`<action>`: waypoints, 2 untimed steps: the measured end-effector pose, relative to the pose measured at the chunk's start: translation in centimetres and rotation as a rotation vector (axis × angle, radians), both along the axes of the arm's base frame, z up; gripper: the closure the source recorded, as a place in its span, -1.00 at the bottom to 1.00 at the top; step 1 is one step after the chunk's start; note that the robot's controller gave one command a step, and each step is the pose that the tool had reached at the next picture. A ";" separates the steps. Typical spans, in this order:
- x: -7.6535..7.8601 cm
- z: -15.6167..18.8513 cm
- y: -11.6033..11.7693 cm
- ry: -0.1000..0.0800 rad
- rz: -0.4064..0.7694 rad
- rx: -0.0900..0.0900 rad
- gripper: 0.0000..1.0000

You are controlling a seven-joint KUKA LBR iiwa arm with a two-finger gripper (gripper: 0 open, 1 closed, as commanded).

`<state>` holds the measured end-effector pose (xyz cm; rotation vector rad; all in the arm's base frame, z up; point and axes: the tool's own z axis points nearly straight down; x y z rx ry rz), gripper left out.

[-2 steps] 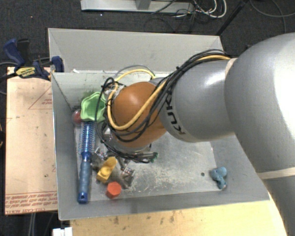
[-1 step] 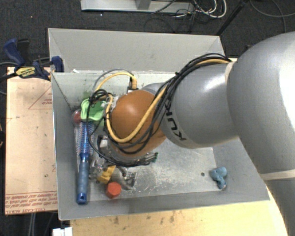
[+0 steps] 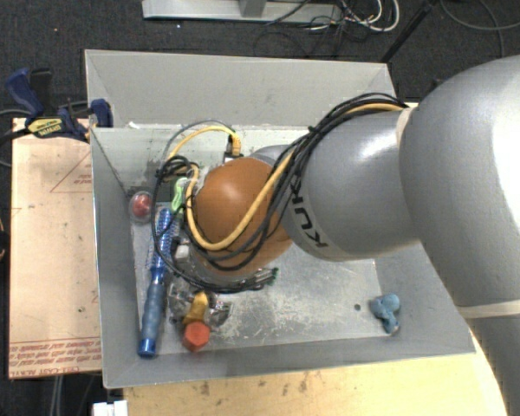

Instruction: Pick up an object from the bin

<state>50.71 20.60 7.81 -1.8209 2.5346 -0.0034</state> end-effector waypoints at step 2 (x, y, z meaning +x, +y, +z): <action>0.3 8.8 0.3 0.009 -0.007 -0.005 1.00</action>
Offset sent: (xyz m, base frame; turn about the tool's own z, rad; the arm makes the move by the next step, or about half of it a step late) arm 0.0001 -0.0002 0.0113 0.0001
